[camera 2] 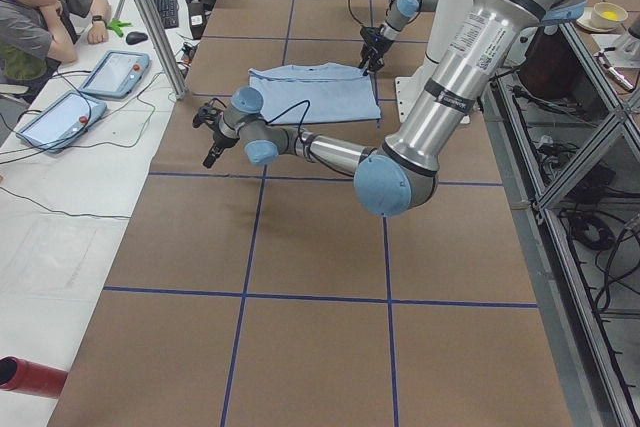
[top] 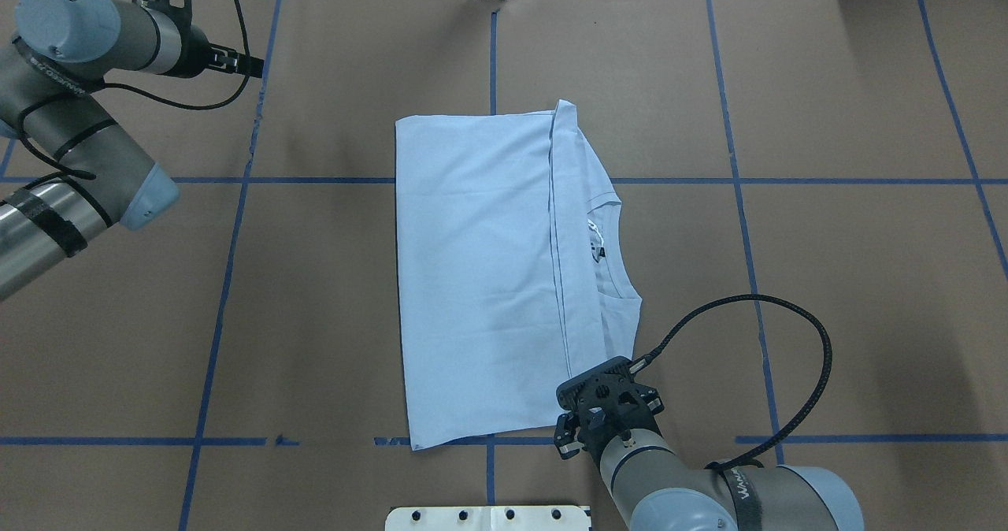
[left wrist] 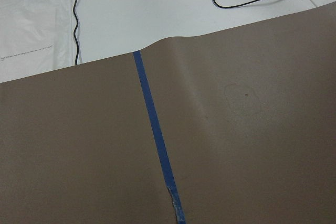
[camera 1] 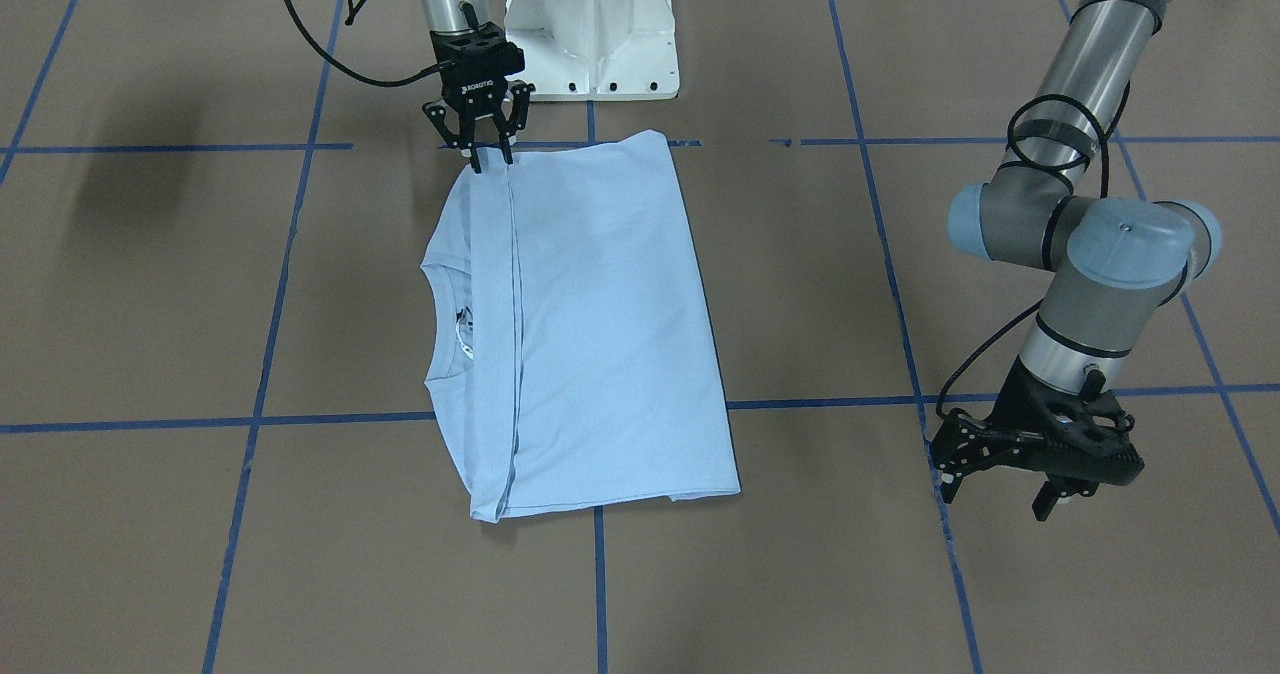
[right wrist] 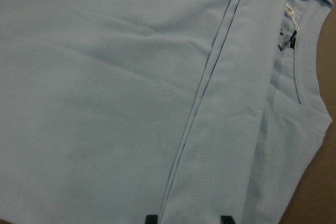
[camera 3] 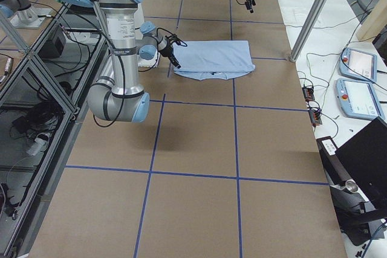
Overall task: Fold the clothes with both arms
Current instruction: 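Grasp the shirt corner nearest the robot with the right gripper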
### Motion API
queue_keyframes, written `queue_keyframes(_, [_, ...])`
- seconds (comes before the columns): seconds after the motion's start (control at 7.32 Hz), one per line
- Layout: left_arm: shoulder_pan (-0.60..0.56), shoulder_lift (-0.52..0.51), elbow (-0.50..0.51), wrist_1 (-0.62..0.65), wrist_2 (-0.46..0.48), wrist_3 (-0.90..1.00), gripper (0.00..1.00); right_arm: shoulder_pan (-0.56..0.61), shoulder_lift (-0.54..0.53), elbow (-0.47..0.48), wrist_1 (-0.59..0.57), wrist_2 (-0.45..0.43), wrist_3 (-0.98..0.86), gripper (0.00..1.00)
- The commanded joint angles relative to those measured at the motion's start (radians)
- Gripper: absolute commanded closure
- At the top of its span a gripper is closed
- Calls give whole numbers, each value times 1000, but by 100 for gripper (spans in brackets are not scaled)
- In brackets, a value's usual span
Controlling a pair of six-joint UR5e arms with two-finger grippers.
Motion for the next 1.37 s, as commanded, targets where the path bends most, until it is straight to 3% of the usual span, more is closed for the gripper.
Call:
queue_keyframes(0.0, [1, 0, 0, -1, 0, 0, 0, -19, -1, 0, 1, -26, -2, 51])
queue_keyframes(0.41, [1, 0, 0, 0, 0, 0, 0, -32, -1, 0, 1, -31, -16, 62])
queue_keyframes(0.82, [1, 0, 0, -1, 0, 0, 0, -30, 2, 0, 4, -35, -16, 99])
queue_keyframes(1.23, [3, 0, -2, -1, 0, 0, 0, -13, 17, 49, 4, -54, -1, 100])
